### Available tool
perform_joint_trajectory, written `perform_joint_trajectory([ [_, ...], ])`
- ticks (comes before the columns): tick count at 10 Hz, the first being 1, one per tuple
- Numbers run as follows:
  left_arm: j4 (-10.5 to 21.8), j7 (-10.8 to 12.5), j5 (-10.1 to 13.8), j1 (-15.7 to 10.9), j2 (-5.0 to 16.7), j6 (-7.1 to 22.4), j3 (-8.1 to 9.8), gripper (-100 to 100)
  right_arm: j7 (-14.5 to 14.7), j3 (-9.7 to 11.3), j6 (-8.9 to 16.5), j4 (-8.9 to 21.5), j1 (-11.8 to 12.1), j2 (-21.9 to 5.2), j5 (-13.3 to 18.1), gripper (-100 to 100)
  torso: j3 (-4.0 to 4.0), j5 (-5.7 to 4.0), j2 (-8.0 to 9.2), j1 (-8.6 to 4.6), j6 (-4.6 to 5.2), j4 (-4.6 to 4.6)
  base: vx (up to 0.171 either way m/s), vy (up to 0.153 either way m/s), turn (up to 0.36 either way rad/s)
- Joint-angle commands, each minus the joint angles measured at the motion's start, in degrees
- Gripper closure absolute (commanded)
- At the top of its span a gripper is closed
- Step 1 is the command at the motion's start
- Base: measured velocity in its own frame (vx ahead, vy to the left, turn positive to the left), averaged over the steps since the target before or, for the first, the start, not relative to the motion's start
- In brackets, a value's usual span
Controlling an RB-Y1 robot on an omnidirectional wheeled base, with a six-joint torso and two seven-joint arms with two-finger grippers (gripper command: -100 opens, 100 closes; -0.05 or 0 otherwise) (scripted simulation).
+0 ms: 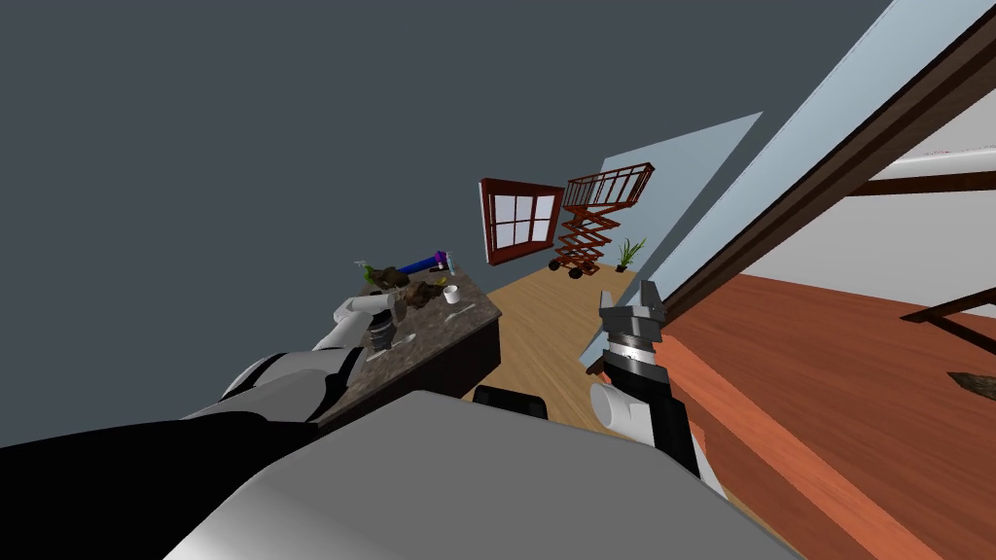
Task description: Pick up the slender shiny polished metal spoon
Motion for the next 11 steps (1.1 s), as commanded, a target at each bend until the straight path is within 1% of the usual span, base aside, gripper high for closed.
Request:
perform_joint_trajectory([
  [1,0.0,0.0,0.0,0.0,0.0,0.0,0.00,100,0.0,0.0,0.0,0.0,0.0,0.0,0.0,0,0.00,0.00,0.00,0.00,0.00,0.00,0.000,0.000,0.000],
  [2,0.0,0.0,0.0,0.0,0.0,0.0,0.00,100,0.0,0.0,0.0,0.0,0.0,0.0,0.0,0,0.00,0.00,0.00,0.02,0.00,0.00,0.000,0.000,0.000],
  [3,0.0,0.0,0.0,0.0,0.0,0.0,0.00,0,0.0,0.0,0.0,0.0,0.0,0.0,0.0,0,0.01,0.01,0.01,0.02,0.01,0.01,0.000,0.000,0.000],
  [4,-1.9,2.2,0.9,0.2,-0.2,1.2,-1.14,100,0.0,0.0,0.0,0.0,0.0,0.0,0.0,0,0.01,0.01,0.01,0.03,0.01,0.01,-0.042,0.054,-0.062],
  [5,-3.8,3.8,2.0,0.5,-0.5,2.6,-2.37,100,0.0,0.0,0.0,0.0,0.0,0.0,0.0,0,0.06,0.04,0.11,0.19,0.06,0.03,-0.083,0.102,-0.126],
  [6,-4.4,4.9,2.0,0.5,-0.5,2.6,-2.37,100,0.0,0.0,0.0,0.0,0.0,0.0,0.0,0,0.14,0.06,0.24,0.35,0.06,0.07,-0.063,0.095,-0.053],
  [7,-6.8,6.8,3.1,0.8,-0.7,4.0,-3.60,100,0.0,0.0,0.0,0.0,0.0,0.0,0.0,0,0.14,0.07,0.23,0.38,-0.01,0.06,-0.039,0.090,-0.041],
  [8,-6.8,7.6,3.1,0.8,-0.7,4.0,-3.60,100,0.0,0.0,0.0,0.0,0.0,0.0,0.0,0,0.11,0.07,0.17,0.37,0.04,0.06,-0.023,0.072,-0.037],
  [9,-9.2,9.8,4.2,1.1,-1.0,5.4,-4.83,100,0.0,0.0,0.0,0.0,0.0,0.0,0.0,0,0.07,0.08,0.11,0.33,0.00,0.03,-0.050,0.078,-0.060],
  [10,-9.2,10.3,4.2,1.1,-1.0,5.4,-4.83,100,0.0,0.0,0.0,0.0,0.0,0.0,0.0,0,0.09,0.08,0.16,0.34,0.04,0.04,-0.039,0.060,-0.043],
  [11,-11.5,12.6,5.2,1.4,-1.2,6.8,-6.06,100,0.0,0.0,0.0,0.0,0.0,0.0,0.0,0,0.09,0.07,0.14,0.29,0.00,0.04,-0.028,0.058,-0.050],
])
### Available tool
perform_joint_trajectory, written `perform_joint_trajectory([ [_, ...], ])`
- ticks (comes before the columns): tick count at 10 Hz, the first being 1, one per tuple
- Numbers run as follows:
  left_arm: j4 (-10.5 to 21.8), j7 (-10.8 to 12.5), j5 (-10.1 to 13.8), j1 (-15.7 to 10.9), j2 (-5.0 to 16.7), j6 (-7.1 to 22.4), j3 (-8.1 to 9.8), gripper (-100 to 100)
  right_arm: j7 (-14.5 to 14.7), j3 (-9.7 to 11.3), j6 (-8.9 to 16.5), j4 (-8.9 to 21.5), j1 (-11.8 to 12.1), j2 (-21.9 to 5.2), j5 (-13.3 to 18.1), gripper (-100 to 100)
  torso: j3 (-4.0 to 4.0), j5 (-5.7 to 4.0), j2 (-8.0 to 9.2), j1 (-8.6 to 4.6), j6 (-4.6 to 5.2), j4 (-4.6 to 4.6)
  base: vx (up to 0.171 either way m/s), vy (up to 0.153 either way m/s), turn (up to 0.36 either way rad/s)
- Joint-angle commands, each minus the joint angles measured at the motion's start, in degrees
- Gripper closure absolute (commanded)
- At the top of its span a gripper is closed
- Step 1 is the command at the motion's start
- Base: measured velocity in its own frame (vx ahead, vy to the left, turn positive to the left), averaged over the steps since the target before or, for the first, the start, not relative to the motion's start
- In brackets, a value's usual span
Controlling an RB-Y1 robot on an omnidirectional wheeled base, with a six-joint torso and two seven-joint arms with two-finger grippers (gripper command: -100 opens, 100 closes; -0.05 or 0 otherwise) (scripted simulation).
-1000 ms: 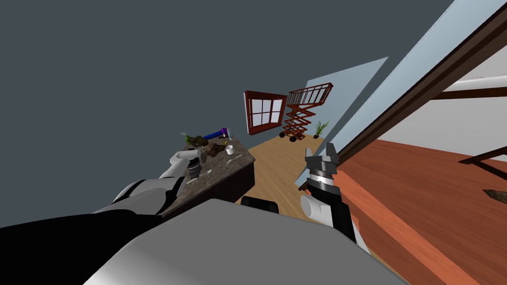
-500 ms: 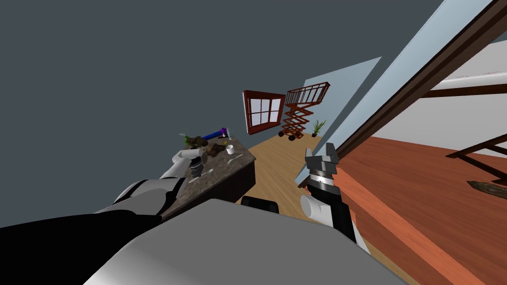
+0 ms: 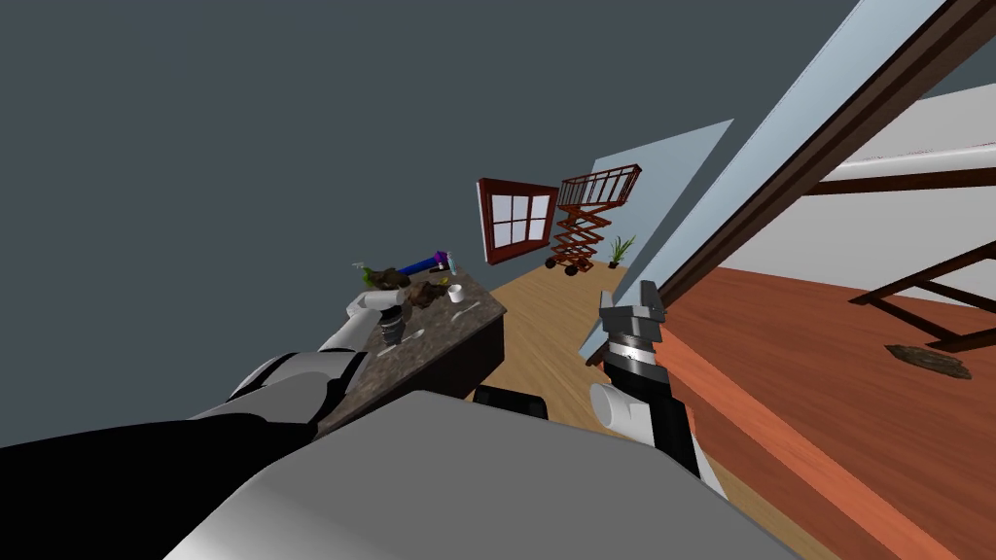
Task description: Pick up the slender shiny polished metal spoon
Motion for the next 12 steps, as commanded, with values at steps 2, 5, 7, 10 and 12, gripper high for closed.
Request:
perform_joint_trajectory([
  [2,-3.9,4.1,1.7,0.7,-0.4,2.3,-1.77,100,0.0,0.0,0.0,0.0,0.0,0.0,0.0,0,0.00,0.00,0.02,-0.02,-0.04,-0.01,-0.040,0.060,-0.046],
  [5,-6.4,7.3,2.8,1.0,-0.6,3.7,-3.00,100,0.0,0.0,0.0,0.0,0.0,0.0,0.0,0,0.02,0.01,0.05,0.03,-0.01,0.00,-0.042,0.066,-0.047],
  [7,-8.8,10.0,3.8,1.3,-0.9,5.1,-4.23,100,0.0,0.0,0.0,0.0,0.0,0.0,0.0,0,0.02,0.02,0.05,0.08,-0.02,0.00,-0.045,0.070,-0.050],
  [10,-13.7,14.8,6.0,1.9,-1.4,7.9,-6.69,100,0.0,0.0,0.0,0.0,0.0,0.0,0.0,0,0.01,0.00,0.03,-0.02,-0.05,-0.01,-0.044,0.061,-0.050],
  [12,-12.6,14.5,5.7,1.5,-1.4,7.2,-6.65,100,0.0,0.0,0.0,0.0,0.0,0.0,0.0,0,0.02,0.00,0.05,-0.02,-0.06,-0.01,-0.031,0.035,-0.027],
])
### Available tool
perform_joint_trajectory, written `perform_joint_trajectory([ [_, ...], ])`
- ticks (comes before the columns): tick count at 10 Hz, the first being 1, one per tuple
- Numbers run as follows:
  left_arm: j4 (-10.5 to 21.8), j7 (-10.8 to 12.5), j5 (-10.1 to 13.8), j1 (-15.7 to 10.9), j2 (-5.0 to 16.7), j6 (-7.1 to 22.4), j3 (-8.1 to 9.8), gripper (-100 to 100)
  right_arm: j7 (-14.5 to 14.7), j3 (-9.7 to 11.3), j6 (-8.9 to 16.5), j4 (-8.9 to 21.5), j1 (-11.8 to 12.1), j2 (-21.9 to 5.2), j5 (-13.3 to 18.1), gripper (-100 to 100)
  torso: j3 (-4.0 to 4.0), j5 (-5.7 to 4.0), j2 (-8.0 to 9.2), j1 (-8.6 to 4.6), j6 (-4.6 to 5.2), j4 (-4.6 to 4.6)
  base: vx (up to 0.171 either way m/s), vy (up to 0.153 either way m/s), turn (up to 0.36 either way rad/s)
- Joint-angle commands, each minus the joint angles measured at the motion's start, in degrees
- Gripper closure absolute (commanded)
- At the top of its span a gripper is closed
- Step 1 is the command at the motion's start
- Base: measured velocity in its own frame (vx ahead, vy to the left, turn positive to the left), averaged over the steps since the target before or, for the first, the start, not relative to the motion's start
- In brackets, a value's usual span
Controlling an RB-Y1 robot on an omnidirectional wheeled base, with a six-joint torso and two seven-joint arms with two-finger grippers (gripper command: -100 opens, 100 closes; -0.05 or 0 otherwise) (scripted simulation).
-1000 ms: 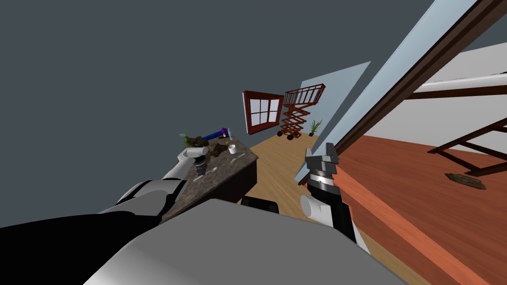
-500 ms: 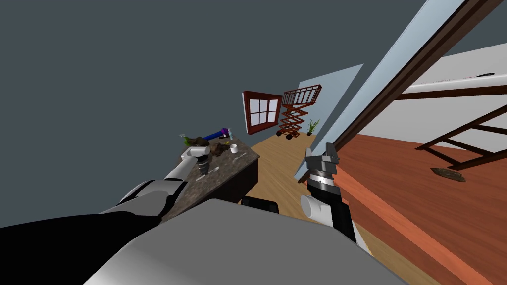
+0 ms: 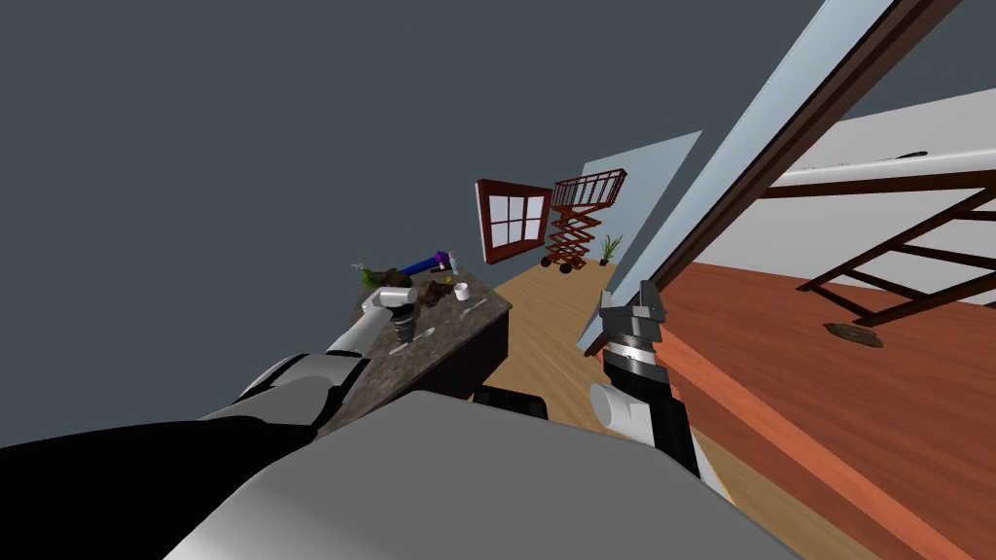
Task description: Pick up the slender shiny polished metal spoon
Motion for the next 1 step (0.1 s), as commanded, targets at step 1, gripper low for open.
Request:
perform_joint_trajectory([
  [1,0.0,0.0,0.0,0.0,0.0,0.0,0.00,0,0.0,0.0,0.0,0.0,0.0,0.0,0.0,0,0.00,0.00,0.00,0.00,0.00,0.00,0.000,0.000,0.000],
])
